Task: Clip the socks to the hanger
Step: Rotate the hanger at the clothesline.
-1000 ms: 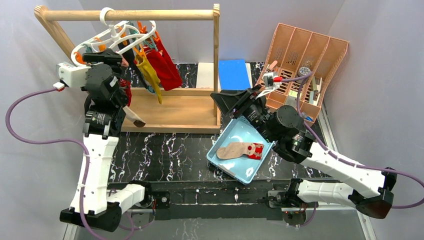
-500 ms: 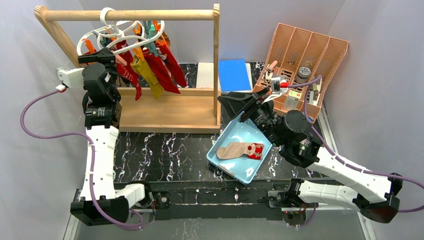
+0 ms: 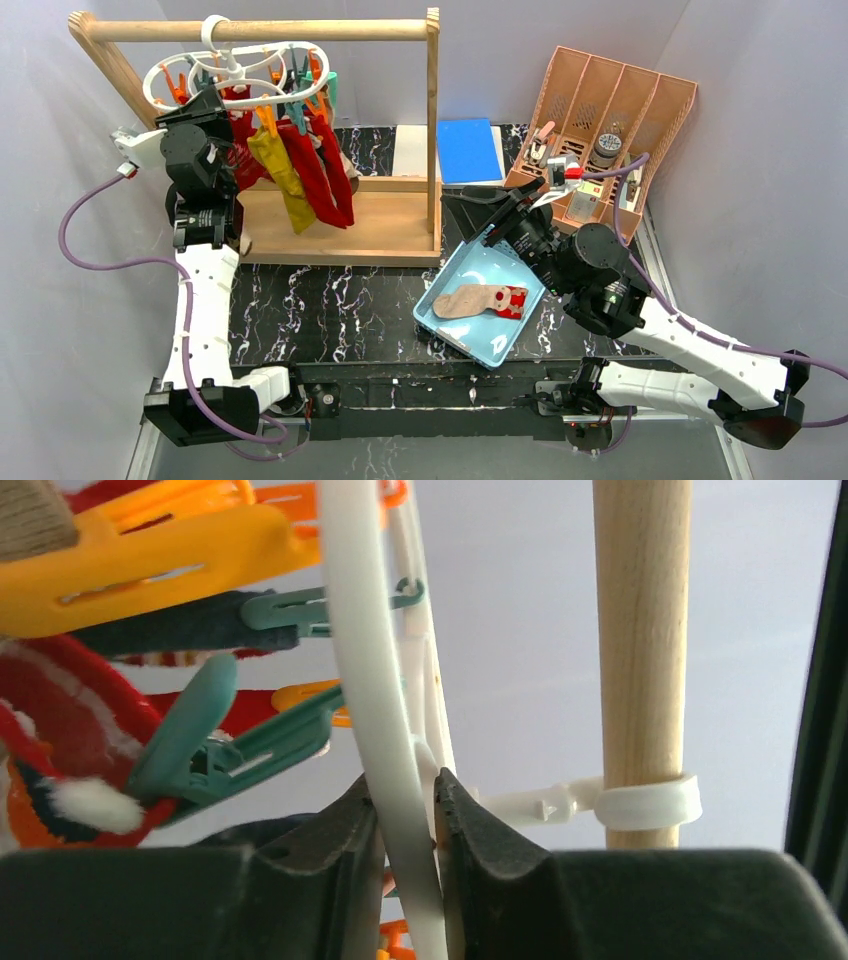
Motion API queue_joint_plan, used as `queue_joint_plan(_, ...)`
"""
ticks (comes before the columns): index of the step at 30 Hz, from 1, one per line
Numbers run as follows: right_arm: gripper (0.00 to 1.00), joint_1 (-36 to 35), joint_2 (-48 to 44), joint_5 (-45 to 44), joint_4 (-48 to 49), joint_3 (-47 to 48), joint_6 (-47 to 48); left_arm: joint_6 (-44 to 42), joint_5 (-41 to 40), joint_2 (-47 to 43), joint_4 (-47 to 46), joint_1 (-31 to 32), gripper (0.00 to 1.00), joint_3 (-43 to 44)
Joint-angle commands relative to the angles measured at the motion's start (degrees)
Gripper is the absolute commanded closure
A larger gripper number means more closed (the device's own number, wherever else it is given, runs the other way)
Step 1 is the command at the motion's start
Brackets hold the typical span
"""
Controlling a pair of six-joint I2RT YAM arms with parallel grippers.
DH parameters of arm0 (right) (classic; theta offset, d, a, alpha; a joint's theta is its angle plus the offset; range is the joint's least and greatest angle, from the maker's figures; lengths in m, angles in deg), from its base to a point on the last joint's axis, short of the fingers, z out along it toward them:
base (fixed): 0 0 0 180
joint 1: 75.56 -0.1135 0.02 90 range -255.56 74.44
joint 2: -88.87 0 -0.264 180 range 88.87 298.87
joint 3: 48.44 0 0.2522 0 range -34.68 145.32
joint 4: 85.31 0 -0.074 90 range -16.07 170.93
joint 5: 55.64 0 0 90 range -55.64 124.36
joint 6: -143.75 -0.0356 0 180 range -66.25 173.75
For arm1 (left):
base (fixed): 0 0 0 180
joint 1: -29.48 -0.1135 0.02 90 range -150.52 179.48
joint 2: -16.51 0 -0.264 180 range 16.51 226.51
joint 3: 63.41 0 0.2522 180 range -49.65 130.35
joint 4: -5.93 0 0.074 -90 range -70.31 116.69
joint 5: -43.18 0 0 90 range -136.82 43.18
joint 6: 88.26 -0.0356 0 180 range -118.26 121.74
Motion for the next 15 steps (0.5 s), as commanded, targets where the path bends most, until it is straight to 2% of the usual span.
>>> queue_joint_plan(1,0.30,0.29,-1.31,-1.23,0.81,0.29,0.69,3.41,3.05,-0.91,-4.64,-0.31,0.86,-2.15)
queue_joint_plan(6,0.31,0.29,-0.96,-0.84,0.89,0.35,0.02,6.48,7.28,-0.66,-9.94,-0.37,1.00,-3.65)
queue_joint_plan(15,0.31,0.29,-0.53,-0.65,0.63,0.90,-0.26,11.73,12.65,-1.06,-14.47,-0.21,1.00,-6.43)
